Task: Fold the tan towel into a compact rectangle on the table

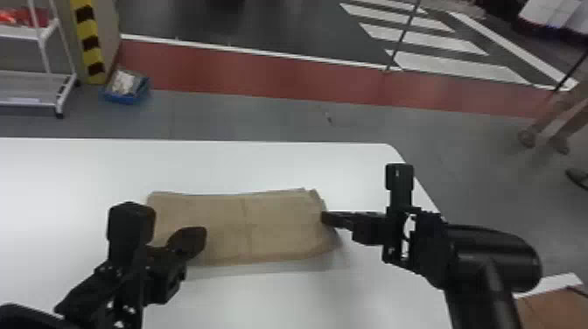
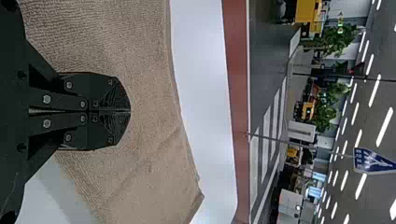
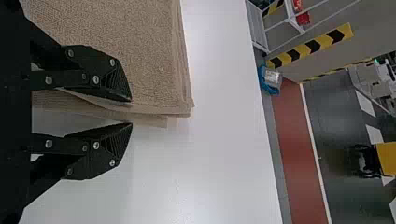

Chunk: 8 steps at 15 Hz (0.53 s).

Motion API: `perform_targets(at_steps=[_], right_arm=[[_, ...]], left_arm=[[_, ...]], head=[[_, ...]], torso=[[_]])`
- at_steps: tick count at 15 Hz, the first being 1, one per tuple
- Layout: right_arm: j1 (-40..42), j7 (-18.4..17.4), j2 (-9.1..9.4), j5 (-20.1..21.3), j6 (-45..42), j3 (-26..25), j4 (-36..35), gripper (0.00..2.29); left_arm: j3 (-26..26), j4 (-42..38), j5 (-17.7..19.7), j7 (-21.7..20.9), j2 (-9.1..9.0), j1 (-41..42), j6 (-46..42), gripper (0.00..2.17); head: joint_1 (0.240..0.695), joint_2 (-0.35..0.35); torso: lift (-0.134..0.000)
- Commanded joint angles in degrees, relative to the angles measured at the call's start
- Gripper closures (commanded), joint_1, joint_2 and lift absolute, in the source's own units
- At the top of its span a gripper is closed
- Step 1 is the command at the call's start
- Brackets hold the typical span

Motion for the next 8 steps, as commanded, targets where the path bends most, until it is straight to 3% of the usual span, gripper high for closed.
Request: perform_targets(at_steps=[1,5,8], right_arm=[[-0.5,0.0,0.03,0.0,1.1,0.5,0.1,0.83],[-0.4,0.0,0.03,-0.1,2.3,0.6,0.1,0.83],[-0.1,1.1,0.03,-1.8,3.4,-0.2,-0.2,1.25]], left_arm=[[0.3,-0.6,0.0,-0.1,0.16,0.7,0.0,1.30],[0.6,-1.4,0.0,-0.1,0.51,1.1,0.0,1.30],[0.7,-1.8,0.0,-0.1,0.60,1.5,-0.2,1.30]], head=[[0.695,-0.296],[0.695,-0.285],[0.695,-0.283]], torso=[[-0.124],[-0.124],[-0.124]])
